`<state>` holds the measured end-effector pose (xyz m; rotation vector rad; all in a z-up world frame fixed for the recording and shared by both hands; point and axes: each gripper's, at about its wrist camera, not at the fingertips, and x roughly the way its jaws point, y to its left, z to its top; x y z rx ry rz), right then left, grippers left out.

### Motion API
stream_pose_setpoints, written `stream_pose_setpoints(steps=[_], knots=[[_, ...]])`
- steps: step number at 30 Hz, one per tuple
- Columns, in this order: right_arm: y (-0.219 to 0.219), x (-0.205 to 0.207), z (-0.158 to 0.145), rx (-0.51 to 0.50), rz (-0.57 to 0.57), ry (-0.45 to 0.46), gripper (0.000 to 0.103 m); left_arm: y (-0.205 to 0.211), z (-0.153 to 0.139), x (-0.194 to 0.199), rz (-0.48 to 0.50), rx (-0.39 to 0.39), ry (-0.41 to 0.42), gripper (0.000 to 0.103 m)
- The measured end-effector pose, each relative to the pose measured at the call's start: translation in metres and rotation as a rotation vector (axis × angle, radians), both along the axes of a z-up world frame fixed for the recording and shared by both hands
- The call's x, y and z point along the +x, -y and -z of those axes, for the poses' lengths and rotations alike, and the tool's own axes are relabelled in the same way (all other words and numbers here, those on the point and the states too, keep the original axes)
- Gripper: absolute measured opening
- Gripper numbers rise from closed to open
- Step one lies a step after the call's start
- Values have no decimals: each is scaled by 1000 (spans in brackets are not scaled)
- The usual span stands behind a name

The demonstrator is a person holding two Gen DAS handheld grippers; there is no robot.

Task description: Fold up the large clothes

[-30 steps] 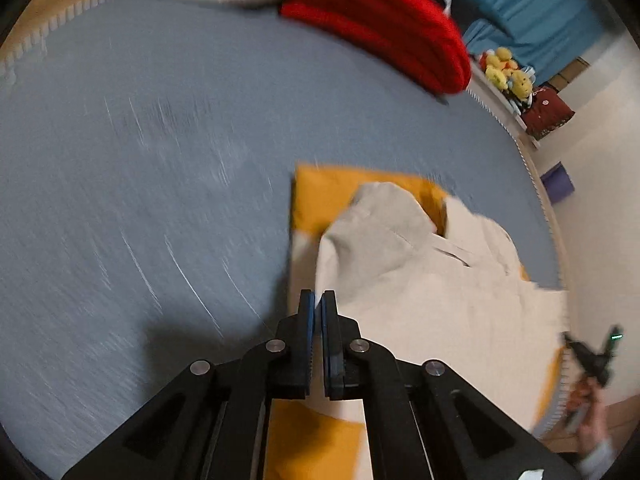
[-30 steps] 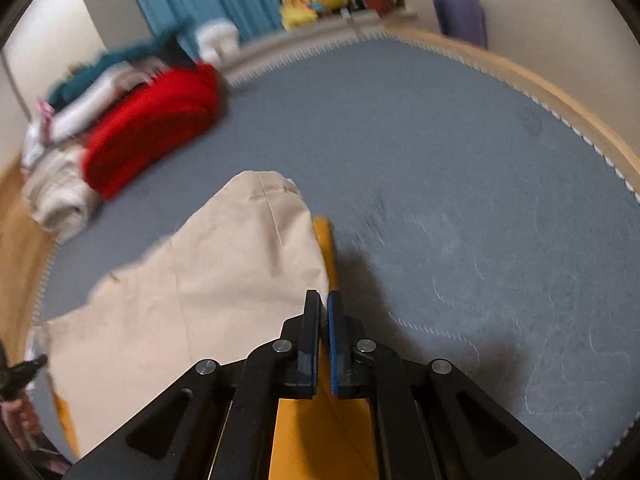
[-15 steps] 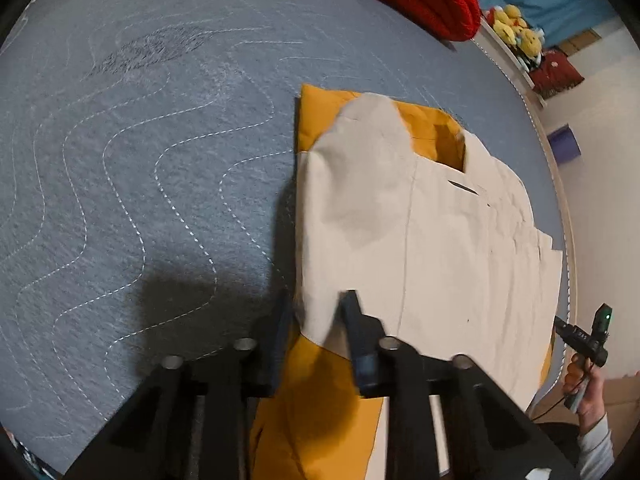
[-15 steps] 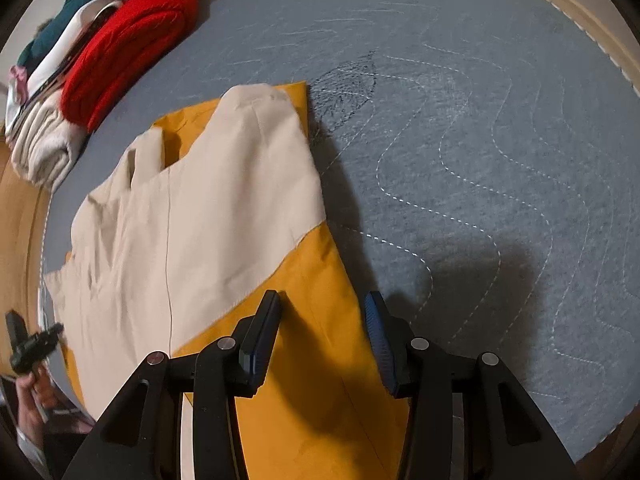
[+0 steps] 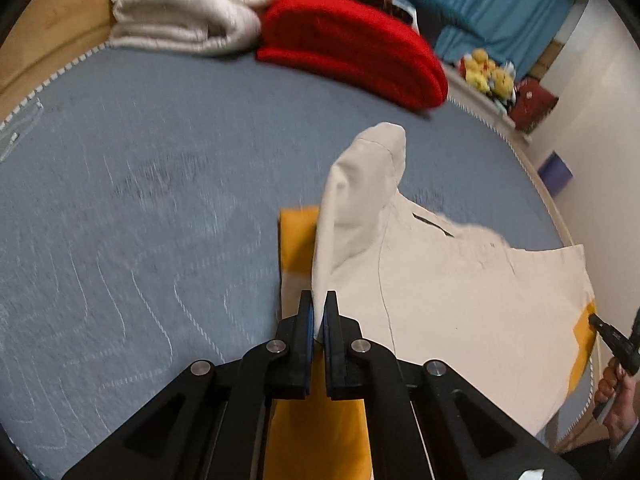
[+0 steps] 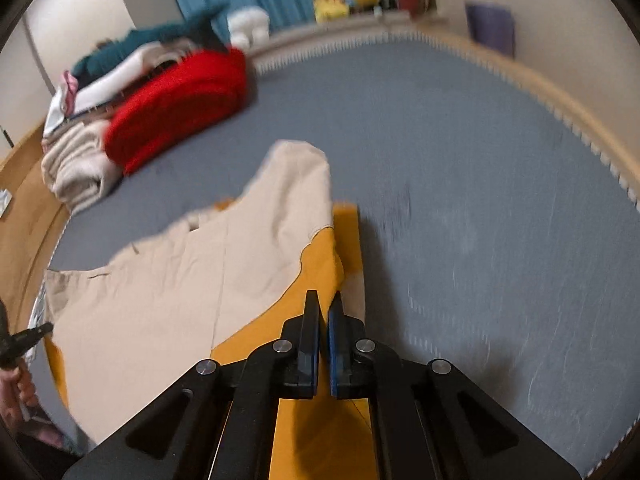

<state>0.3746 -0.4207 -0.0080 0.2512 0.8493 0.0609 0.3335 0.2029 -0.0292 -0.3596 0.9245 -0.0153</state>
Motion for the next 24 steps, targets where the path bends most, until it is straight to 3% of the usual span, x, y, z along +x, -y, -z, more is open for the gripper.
stream_pose_setpoints(steps=[6, 13, 19, 24], knots=[[-18, 16, -10, -73, 42, 74, 3, -2, 4, 23, -52, 37, 25, 3], [-27, 54, 11, -114, 70, 40, 3, -15, 38, 59, -92, 28, -59, 3], [-36, 94, 71, -196, 74, -170, 3, -11, 79, 79, -69, 59, -176, 3], [-41, 111, 96, -222, 88, -243, 3, -11, 96, 86, -93, 103, -231, 2]])
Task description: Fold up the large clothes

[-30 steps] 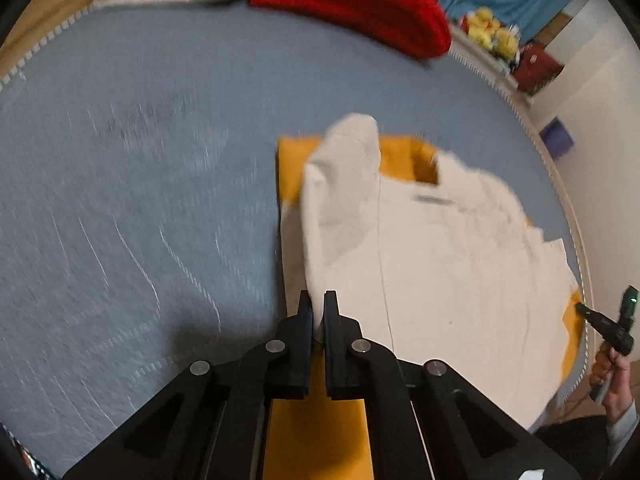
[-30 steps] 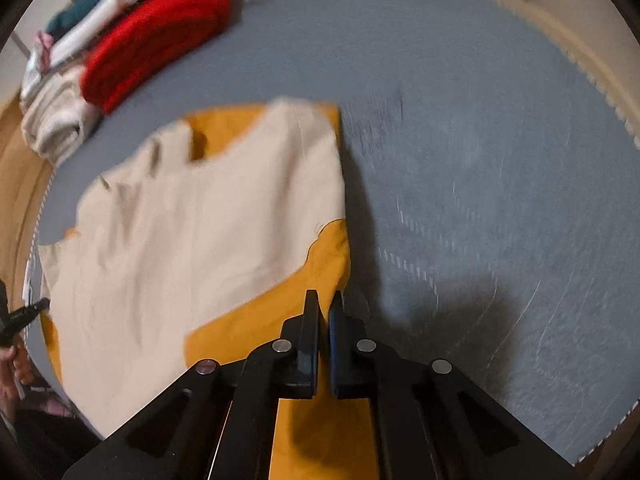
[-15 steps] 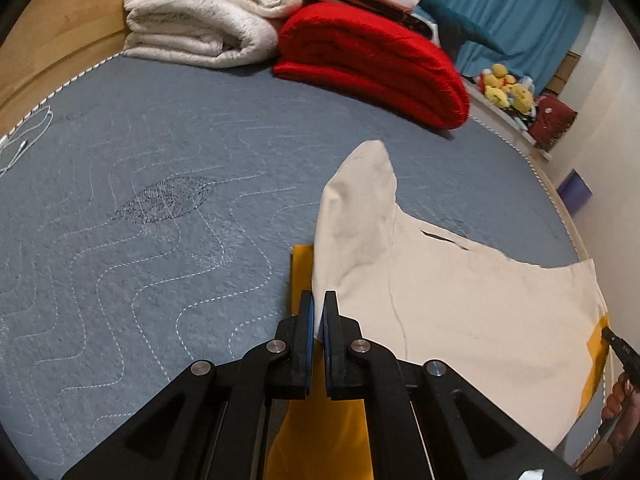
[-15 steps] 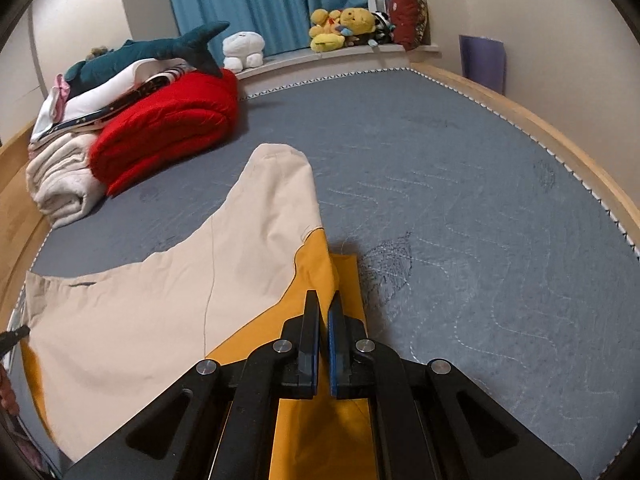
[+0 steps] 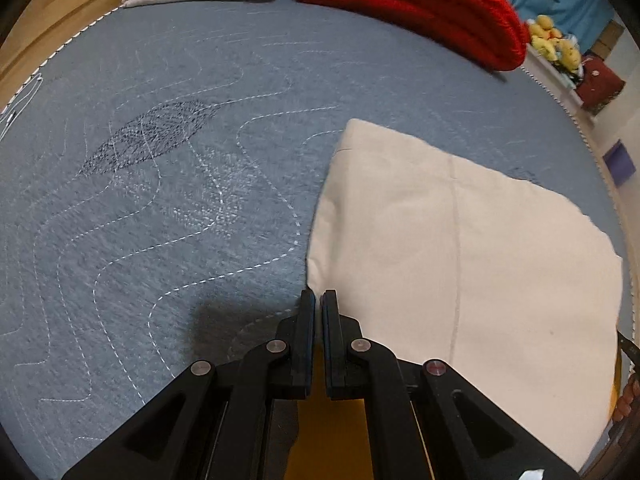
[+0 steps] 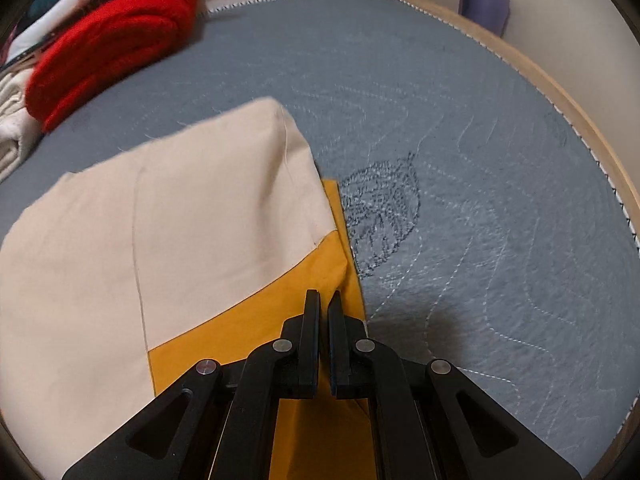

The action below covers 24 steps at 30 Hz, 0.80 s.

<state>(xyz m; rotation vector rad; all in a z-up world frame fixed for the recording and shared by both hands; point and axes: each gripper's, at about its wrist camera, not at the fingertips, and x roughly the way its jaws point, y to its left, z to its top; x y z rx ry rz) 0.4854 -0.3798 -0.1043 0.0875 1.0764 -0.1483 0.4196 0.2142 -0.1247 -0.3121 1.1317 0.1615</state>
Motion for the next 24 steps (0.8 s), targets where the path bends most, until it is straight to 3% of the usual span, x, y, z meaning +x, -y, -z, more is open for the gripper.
stream_pose_setpoints(steps=[3, 6, 9, 11, 13, 15, 18, 19, 22, 24], knots=[[1, 5, 6, -12, 5, -11, 3, -7, 3, 1, -29, 34, -18, 0], [3, 6, 9, -21, 6, -19, 3, -18, 5, 0, -48, 19, -50, 0], [-2, 5, 5, -50, -18, -17, 4, -21, -22, -8, -50, 37, 18, 0], [-6, 2, -2, -75, -29, 1, 15, -20, -51, -22, -39, 5, 96, 0], [-2, -8, -17, -91, -6, 40, 19, -12, -73, -36, 8, -31, 139, 1], [3, -22, -34, -74, 1, 91, 20, 2, -83, -48, 97, -93, 134, 9], [6, -48, -53, -14, -62, 137, 20, 35, -67, -71, 346, -255, -3, 25], [5, -57, -54, 7, -103, 127, 20, 44, -56, -79, 420, -252, -56, 25], [-4, -87, -37, 89, -273, -2, 20, 64, -27, -104, 545, -49, -173, 25], [-9, -104, -15, 39, -340, -112, 20, 54, -10, -115, 521, -32, -234, 26]])
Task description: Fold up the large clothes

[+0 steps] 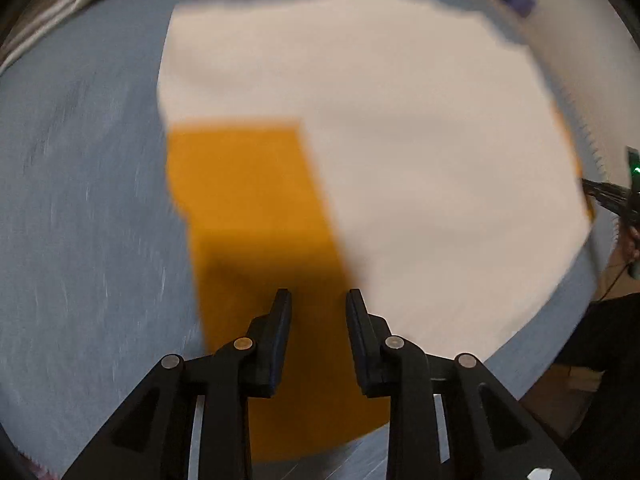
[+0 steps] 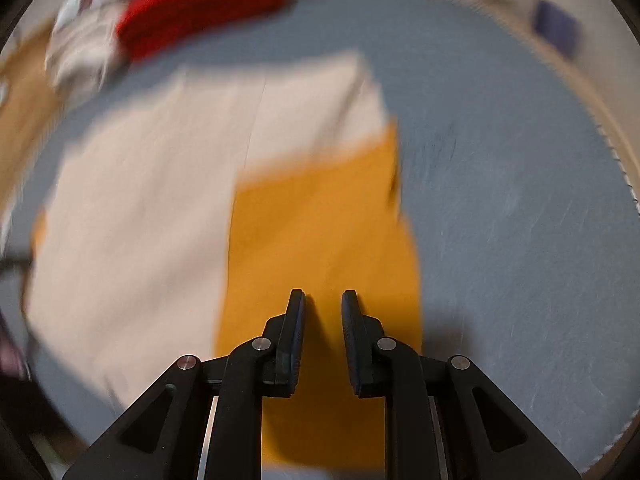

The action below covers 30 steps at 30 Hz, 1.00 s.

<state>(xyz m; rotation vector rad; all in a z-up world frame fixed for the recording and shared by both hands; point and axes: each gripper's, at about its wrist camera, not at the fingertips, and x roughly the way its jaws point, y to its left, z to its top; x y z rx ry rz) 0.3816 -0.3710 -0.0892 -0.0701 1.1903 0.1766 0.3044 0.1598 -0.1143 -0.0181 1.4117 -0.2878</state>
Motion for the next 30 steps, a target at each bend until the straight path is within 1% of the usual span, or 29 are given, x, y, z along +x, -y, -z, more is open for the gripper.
stream_pose_setpoints(steps=[1, 2, 3, 4, 7, 9, 10, 12, 13, 15, 17, 19, 21, 22, 23, 24, 25, 27, 28, 29, 30], knots=[[-1, -9, 14, -79, -32, -52, 20, -7, 1, -3, -27, -12, -3, 25], [2, -18, 26, -147, -49, -82, 20, -12, -2, -5, -55, -22, -3, 25], [4, -25, 29, -165, -58, -85, 20, -15, -5, -5, -74, -18, -3, 25], [7, -27, 27, -161, -52, -85, 20, -19, -8, -9, -92, 2, -1, 25], [22, -28, 23, -153, 35, -113, 20, -24, -8, -17, -79, 44, -27, 24], [28, -30, 28, -190, 50, -144, 20, -24, -2, -22, -75, 97, -65, 25], [30, -31, 30, -210, 51, -160, 20, -26, 3, -32, -79, 147, -84, 25], [33, -33, 29, -260, 62, -172, 20, -26, -5, -37, -112, 186, -68, 27], [35, -35, 22, -296, 74, -150, 20, -30, -19, -41, -162, 197, -24, 27], [34, -39, 0, -322, 99, -71, 20, -30, -46, -46, -221, 206, 73, 27], [32, -49, -38, -278, 154, 69, 20, -26, -79, -59, -282, 200, 191, 27], [24, -65, -76, -225, 199, 205, 21, -15, -104, -77, -324, 189, 272, 30], [10, -81, -103, -189, 217, 304, 25, -6, -117, -95, -346, 173, 319, 36], [1, -89, -117, -165, 219, 351, 32, -4, -122, -98, -358, 160, 348, 38], [-8, -100, -129, -134, 216, 397, 44, 2, -125, -108, -363, 151, 365, 42], [-19, -112, -136, -104, 209, 427, 51, 10, -125, -120, -368, 135, 384, 46], [-29, -126, -138, -81, 202, 444, 59, 20, -125, -111, -370, 125, 395, 47], [-53, -149, -136, -30, 168, 461, 61, 43, -122, -126, -374, 109, 421, 48], [-65, -158, -130, -14, 149, 455, 61, 49, -115, -134, -372, 93, 431, 48], [-74, -165, -125, -9, 135, 442, 61, 55, -109, -131, -364, 75, 431, 46], [-83, -168, -116, -7, 120, 422, 61, 58, -100, -133, -352, 62, 421, 33]])
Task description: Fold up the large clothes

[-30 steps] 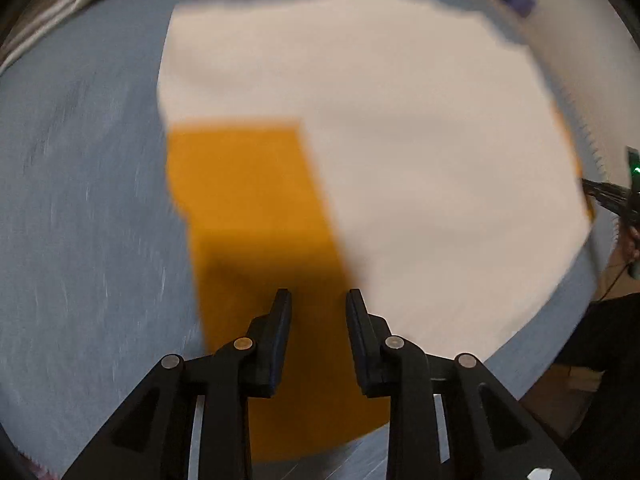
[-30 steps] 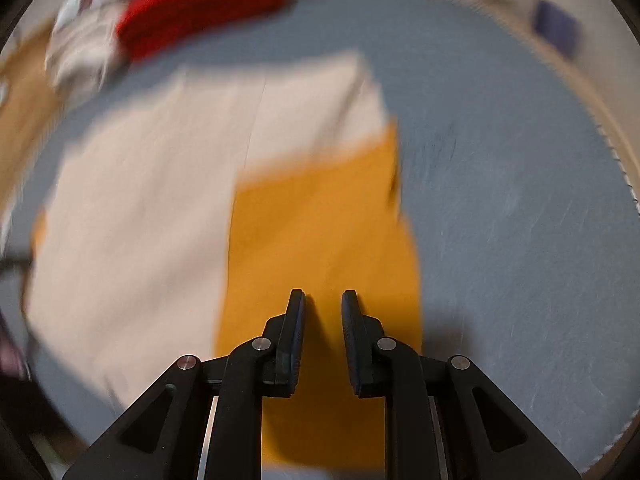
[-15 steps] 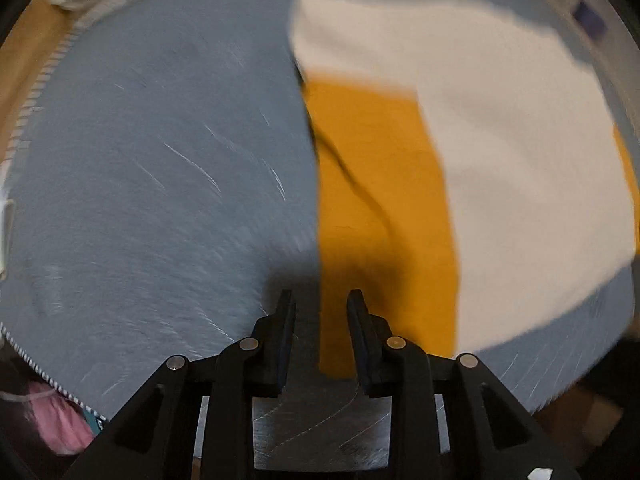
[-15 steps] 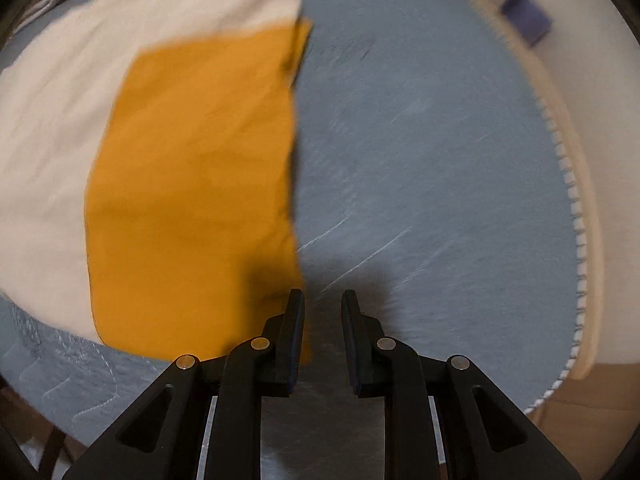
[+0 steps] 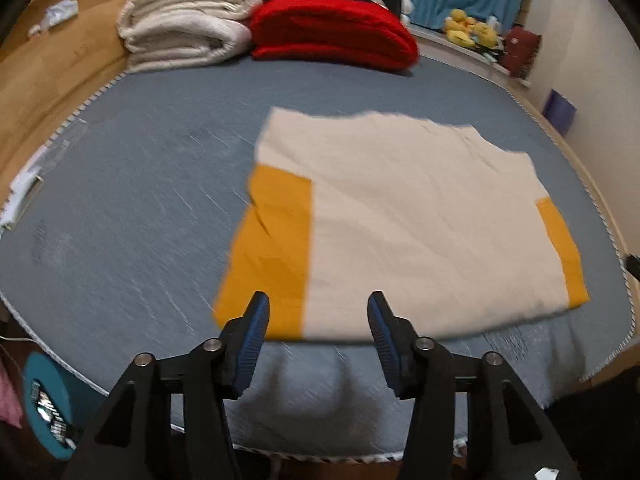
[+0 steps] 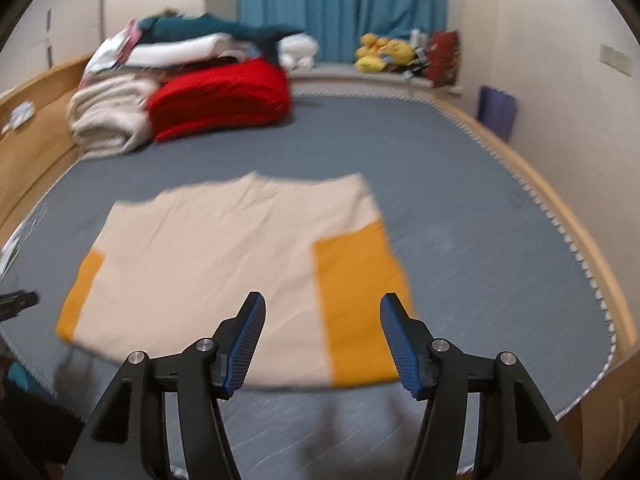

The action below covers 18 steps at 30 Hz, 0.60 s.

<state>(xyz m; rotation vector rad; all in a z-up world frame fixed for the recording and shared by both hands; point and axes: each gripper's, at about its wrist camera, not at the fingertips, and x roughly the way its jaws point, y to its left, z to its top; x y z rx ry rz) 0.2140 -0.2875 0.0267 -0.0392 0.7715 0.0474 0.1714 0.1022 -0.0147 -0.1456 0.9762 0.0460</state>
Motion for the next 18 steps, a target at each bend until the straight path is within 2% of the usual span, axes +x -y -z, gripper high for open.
stream_pose_setpoints(steps=[2, 4, 7, 9, 12, 15, 16, 18], knots=[[-9, 0, 12, 0, -31, -24, 61, 7, 15, -1, 14, -6, -57, 17], [-21, -2, 19, -31, -64, -22, 60, 10, 20, 1, 12, 5, -67, 17], [-29, -7, 22, -57, -90, -20, 60, 16, 21, 2, 26, 61, -59, 17], [-29, -2, 27, -69, -90, -26, 57, 16, 23, 2, 16, 48, -63, 17], [-25, 2, 25, -46, -80, -32, 50, 14, 28, 3, 1, 35, -69, 17], [-25, 4, 25, -19, -65, -32, 33, 14, 31, 5, -3, 31, -74, 17], [-25, 5, 26, -9, -64, -36, 24, 15, 34, 6, -1, 30, -76, 17], [-27, 9, 29, 2, -70, -44, 20, 15, 36, 7, 3, 31, -83, 17]])
